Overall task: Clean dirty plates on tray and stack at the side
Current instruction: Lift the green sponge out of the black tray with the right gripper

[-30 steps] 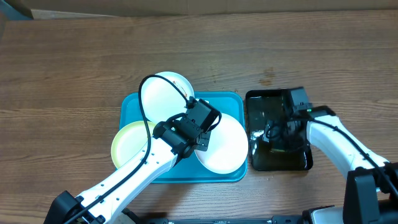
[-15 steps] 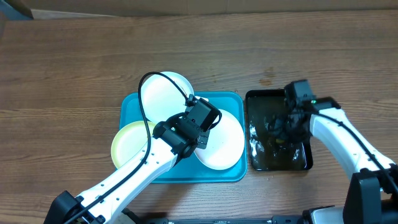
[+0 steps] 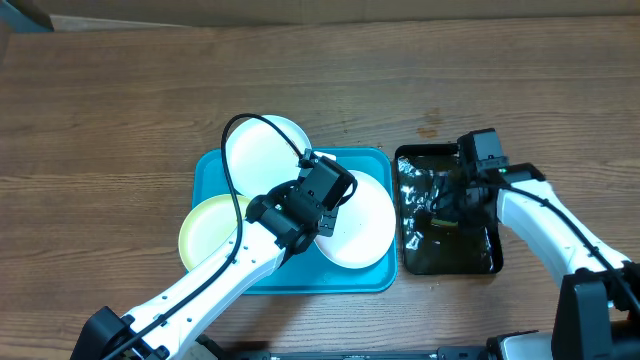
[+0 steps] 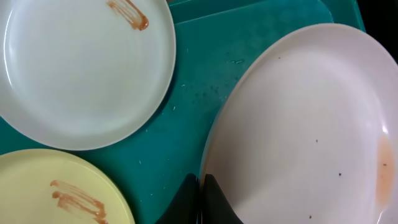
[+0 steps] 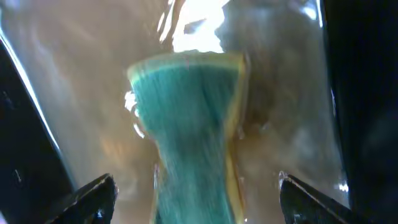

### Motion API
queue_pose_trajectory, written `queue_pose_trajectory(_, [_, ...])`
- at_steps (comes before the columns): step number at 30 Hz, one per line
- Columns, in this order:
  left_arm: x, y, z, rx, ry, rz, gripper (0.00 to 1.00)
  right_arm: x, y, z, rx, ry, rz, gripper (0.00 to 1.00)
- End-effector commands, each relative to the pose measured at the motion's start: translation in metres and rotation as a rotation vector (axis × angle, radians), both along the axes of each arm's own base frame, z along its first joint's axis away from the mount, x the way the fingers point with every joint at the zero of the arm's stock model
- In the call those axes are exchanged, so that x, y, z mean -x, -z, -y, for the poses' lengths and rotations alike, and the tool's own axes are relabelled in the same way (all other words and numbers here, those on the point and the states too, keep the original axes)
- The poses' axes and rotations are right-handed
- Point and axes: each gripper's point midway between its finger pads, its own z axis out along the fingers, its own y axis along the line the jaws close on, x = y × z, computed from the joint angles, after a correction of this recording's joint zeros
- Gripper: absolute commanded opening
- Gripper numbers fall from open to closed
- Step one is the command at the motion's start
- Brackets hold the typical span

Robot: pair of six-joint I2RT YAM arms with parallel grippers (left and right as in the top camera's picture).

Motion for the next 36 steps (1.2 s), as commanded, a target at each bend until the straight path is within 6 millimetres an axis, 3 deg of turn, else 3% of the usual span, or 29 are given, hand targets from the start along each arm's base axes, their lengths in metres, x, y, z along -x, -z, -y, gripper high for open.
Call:
queue_pose_trajectory(1, [0.000, 0.000, 0.001, -0.002, 0.018, -0.002, 0.04, -0.008, 0.008, 0.004, 0.018, 0.008, 0.059, 0.86])
queue_pose_trajectory(7, [0.001, 0.001, 0.002, 0.004, 0.021, -0.006, 0.04, -0.014, 0.018, 0.003, 0.003, 0.023, 0.122, 0.75])
queue_pose_trajectory(8, [0.000, 0.001, 0.002, 0.004, 0.021, -0.005, 0.04, -0.013, 0.020, 0.004, 0.002, 0.028, 0.121, 0.67])
queue_pose_trajectory(12, [0.000, 0.001, 0.003, 0.013, 0.008, -0.006, 0.04, -0.009, 0.022, 0.000, -0.023, 0.037, 0.107, 0.19])
queue_pose_trajectory(14, [0.001, 0.001, 0.004, 0.022, 0.010, -0.009, 0.04, -0.011, 0.018, -0.004, -0.048, 0.031, 0.104, 0.04])
queue_pose_trajectory(22, [0.008, 0.003, 0.012, 0.053, 0.054, -0.047, 0.05, -0.015, -0.053, 0.004, -0.058, 0.060, 0.050, 0.05])
queue_pose_trajectory(26, [0.008, 0.003, 0.013, 0.058, 0.056, -0.051, 0.04, -0.007, -0.073, 0.004, -0.095, 0.068, 0.022, 0.04])
queue_pose_trajectory(32, [0.005, 0.002, 0.015, 0.067, 0.057, -0.038, 0.04, 0.001, -0.098, -0.045, -0.436, -0.100, 0.027, 0.04])
queue_pose_trajectory(36, [0.004, 0.001, 0.016, 0.072, 0.057, -0.032, 0.04, 0.000, -0.105, -0.056, -0.506, -0.126, 0.038, 0.04])
